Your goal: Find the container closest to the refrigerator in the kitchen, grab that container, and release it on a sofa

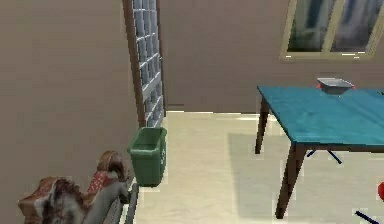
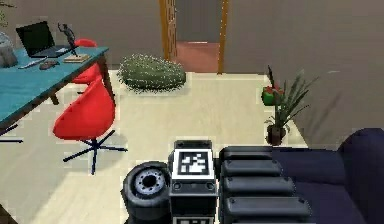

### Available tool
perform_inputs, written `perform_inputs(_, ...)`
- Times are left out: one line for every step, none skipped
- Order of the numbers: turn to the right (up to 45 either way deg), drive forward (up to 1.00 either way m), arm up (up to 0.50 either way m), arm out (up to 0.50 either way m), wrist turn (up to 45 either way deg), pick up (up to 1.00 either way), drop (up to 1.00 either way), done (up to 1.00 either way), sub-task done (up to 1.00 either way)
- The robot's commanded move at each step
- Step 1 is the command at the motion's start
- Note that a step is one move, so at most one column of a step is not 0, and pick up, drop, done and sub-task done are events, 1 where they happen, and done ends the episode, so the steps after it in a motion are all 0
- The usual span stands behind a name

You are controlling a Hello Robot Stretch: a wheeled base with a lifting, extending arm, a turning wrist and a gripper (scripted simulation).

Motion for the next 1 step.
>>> perform_inputs(-45.0,0.00,0.00,0.00,0.0,0.00,0.00,0.00,0.00)
